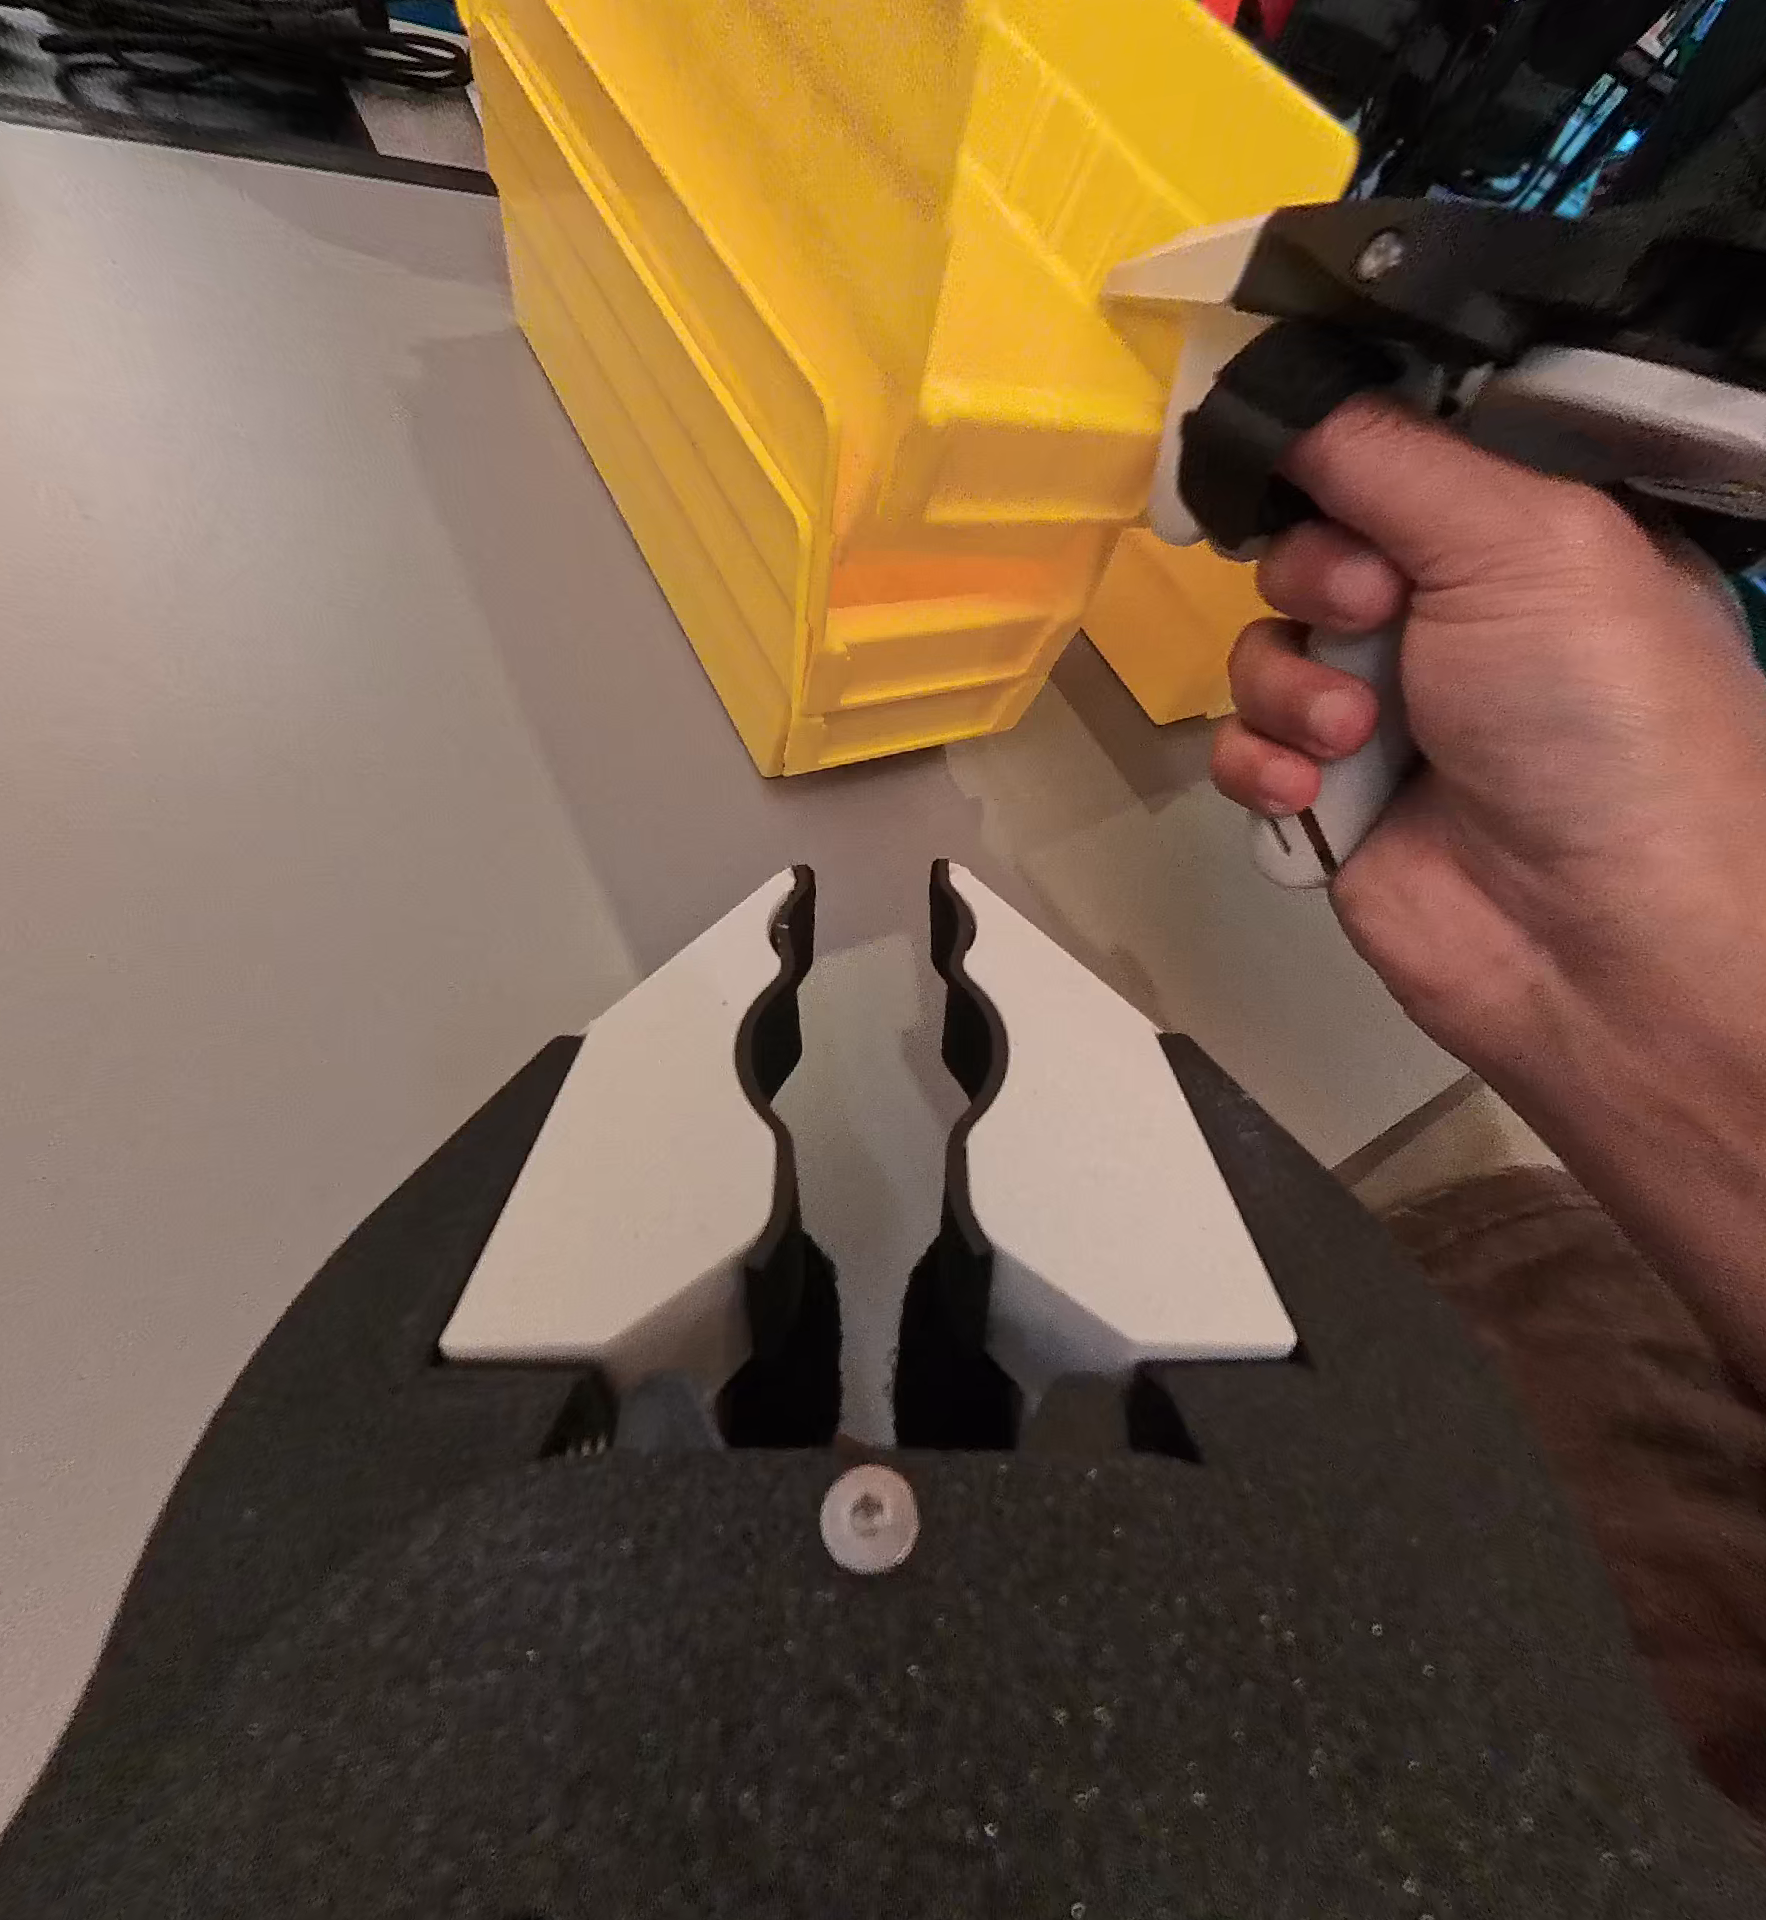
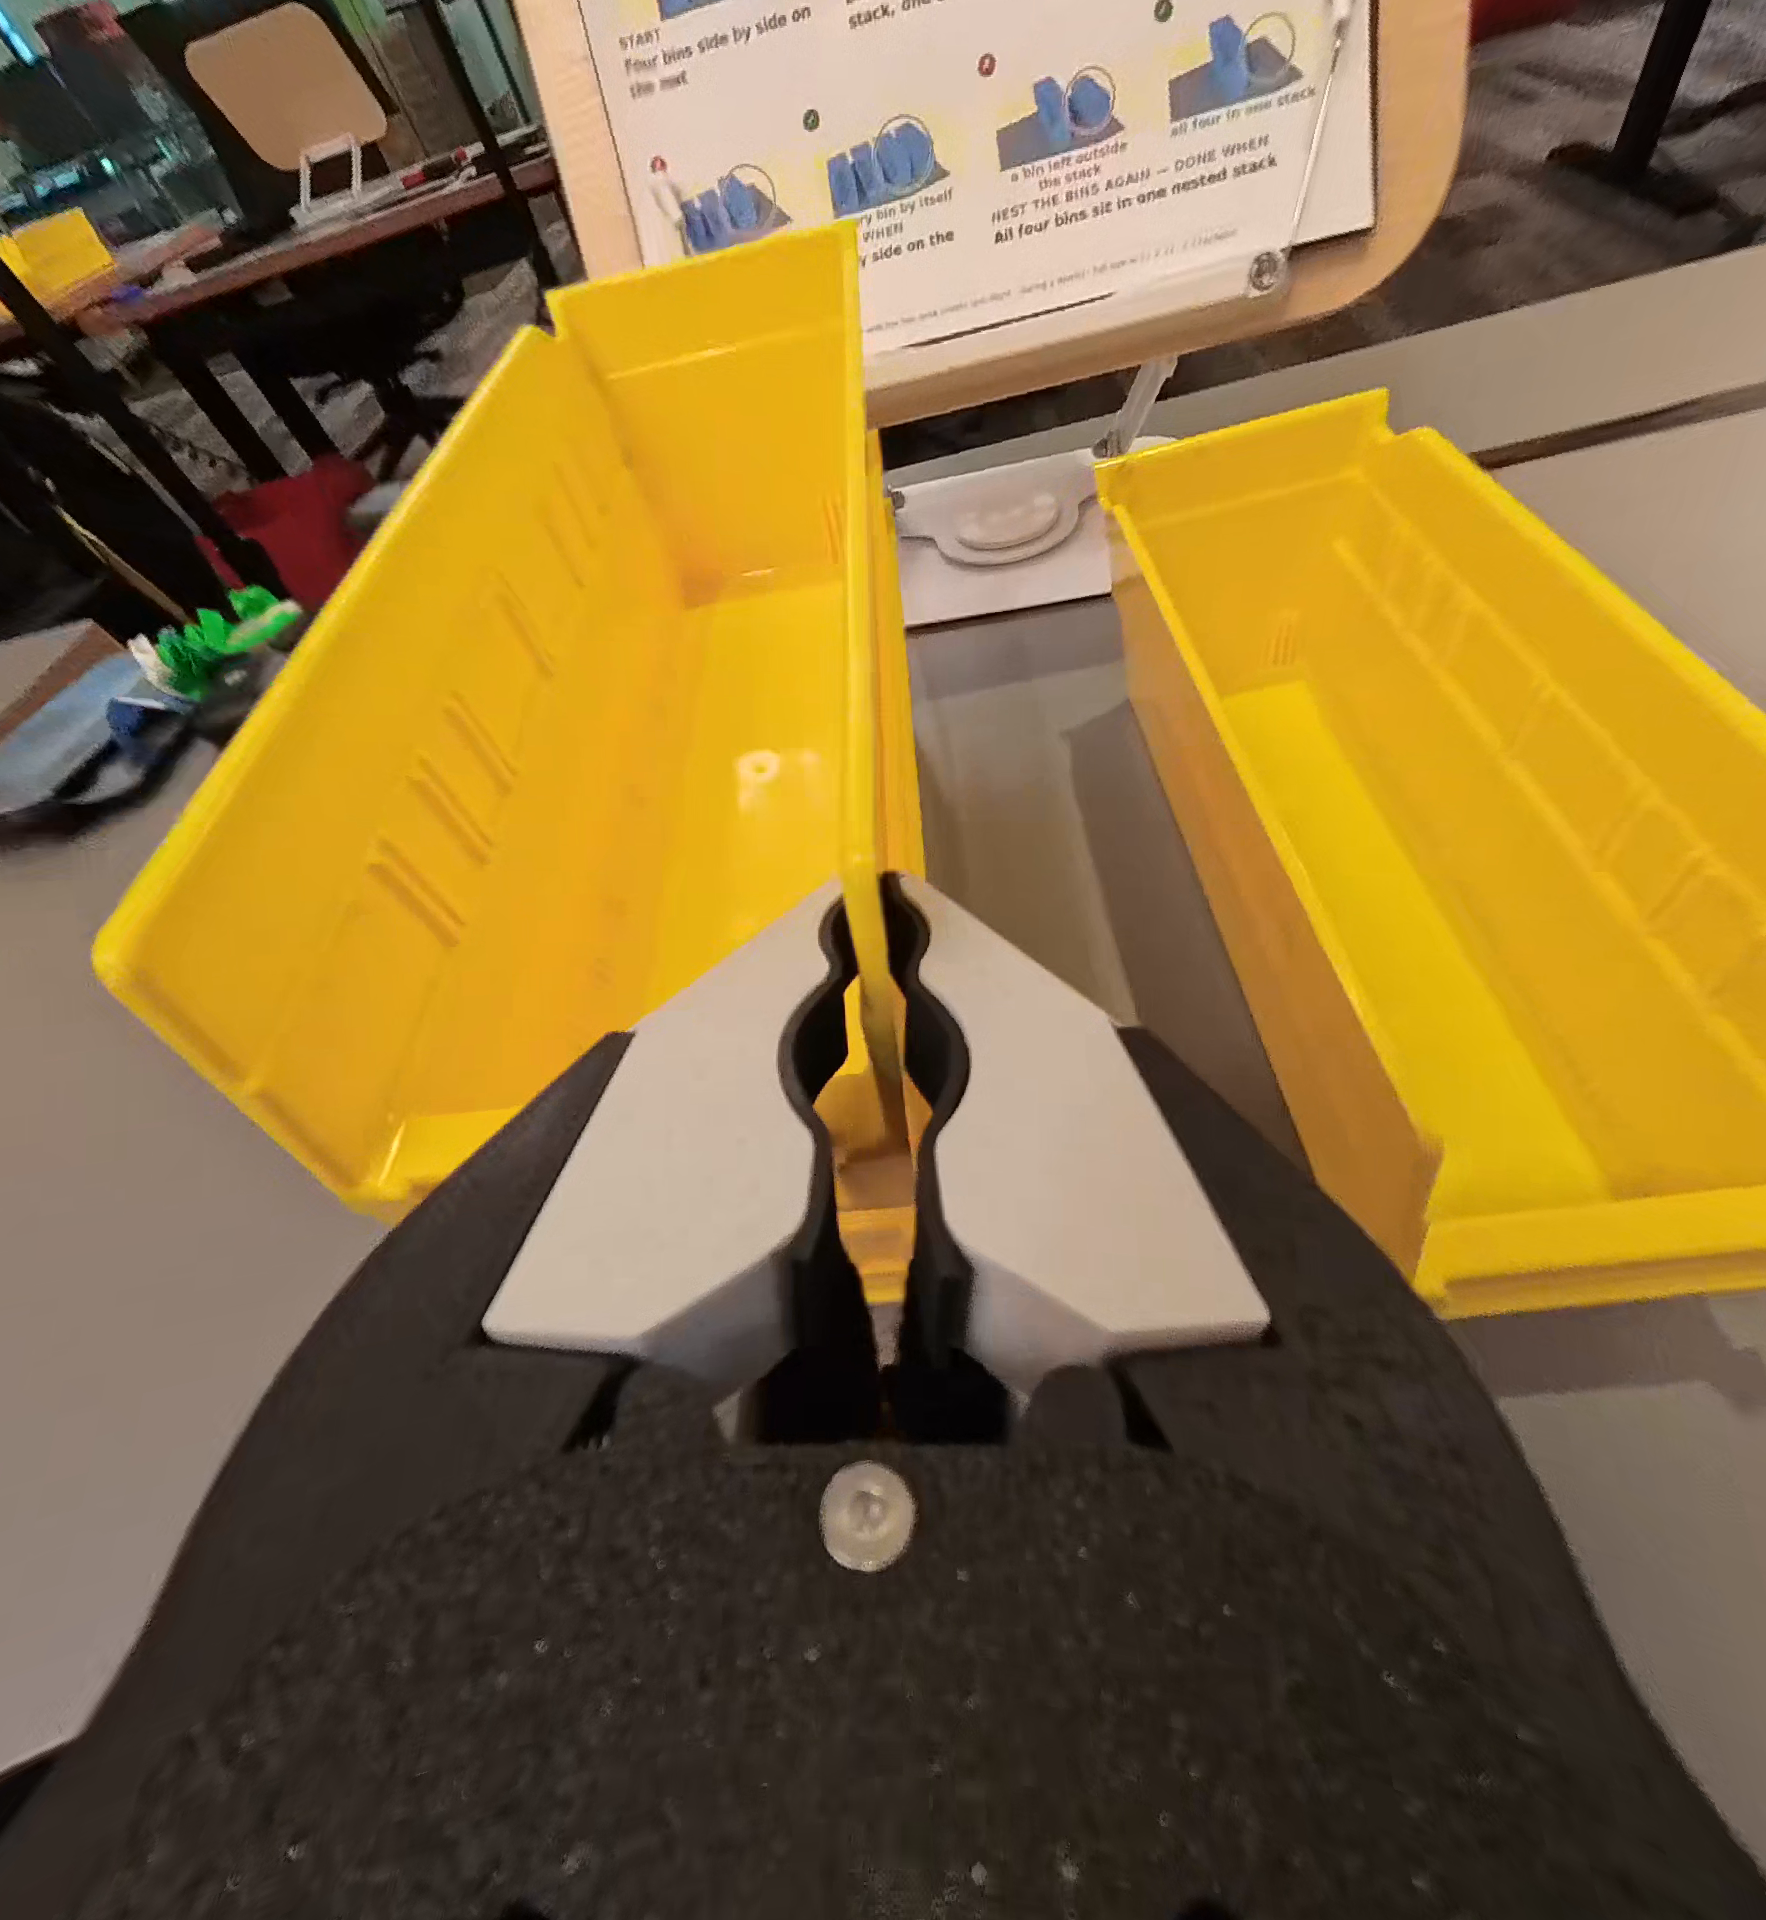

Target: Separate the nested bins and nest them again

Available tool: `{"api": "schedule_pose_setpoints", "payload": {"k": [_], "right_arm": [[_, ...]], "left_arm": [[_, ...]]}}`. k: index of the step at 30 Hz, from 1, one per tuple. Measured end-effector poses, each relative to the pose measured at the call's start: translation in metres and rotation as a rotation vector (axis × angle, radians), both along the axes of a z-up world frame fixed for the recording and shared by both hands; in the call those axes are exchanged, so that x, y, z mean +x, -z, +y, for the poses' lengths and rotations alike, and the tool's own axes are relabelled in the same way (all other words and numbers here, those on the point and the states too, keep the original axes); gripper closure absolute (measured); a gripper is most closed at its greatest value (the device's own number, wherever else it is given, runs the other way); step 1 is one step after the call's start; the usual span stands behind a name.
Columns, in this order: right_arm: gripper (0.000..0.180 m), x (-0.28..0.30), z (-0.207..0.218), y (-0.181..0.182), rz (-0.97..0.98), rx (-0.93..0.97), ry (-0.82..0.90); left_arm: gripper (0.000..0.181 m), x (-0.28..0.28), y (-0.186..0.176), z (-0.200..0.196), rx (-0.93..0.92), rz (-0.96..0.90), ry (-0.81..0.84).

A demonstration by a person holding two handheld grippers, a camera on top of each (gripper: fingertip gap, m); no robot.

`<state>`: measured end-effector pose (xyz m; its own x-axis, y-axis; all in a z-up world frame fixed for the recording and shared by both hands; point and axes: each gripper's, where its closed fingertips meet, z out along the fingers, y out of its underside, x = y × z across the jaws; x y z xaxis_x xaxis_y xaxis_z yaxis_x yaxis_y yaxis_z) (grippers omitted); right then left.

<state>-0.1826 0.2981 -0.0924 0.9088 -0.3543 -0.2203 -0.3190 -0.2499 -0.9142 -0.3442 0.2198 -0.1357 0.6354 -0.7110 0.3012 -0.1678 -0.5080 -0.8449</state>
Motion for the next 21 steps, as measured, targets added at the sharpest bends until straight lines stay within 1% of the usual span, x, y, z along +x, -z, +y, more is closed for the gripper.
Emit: {"api": "schedule_pose_setpoints", "payload": {"k": [2,6,9,10,12,13,18,21], "right_arm": [[0.175,-0.002,0.006,0.006,-0.024,-0.015,-0.022],[0.177,0.003,0.008,0.009,-0.103,-0.006,-0.012],[0.176,0.003,0.009,0.010,-0.129,0.000,-0.036],[0.173,0.003,0.008,0.009,-0.126,-0.003,-0.045],[0.156,0.001,0.006,0.007,-0.099,0.000,-0.081],[0.153,0.001,0.004,0.005,-0.087,0.004,-0.099],[0.143,0.007,-0.022,-0.021,-0.120,0.041,-0.171],[0.141,0.039,-0.050,-0.038,-0.179,0.052,-0.156]], "left_arm": [[0.161,0.000,-0.001,0.000,0.009,0.002,-0.001],[0.161,0.000,0.000,0.001,0.011,0.008,0.001],[0.161,0.001,0.000,0.000,0.005,0.005,0.007],[0.161,0.001,0.000,-0.001,0.005,0.005,0.008],[0.161,0.002,0.000,-0.002,0.006,0.007,0.013],[0.161,0.002,0.000,-0.002,0.006,0.008,0.013],[0.161,0.003,0.002,-0.004,-0.010,0.006,0.025],[0.161,0.002,0.001,-0.005,-0.015,-0.003,0.024]]}}
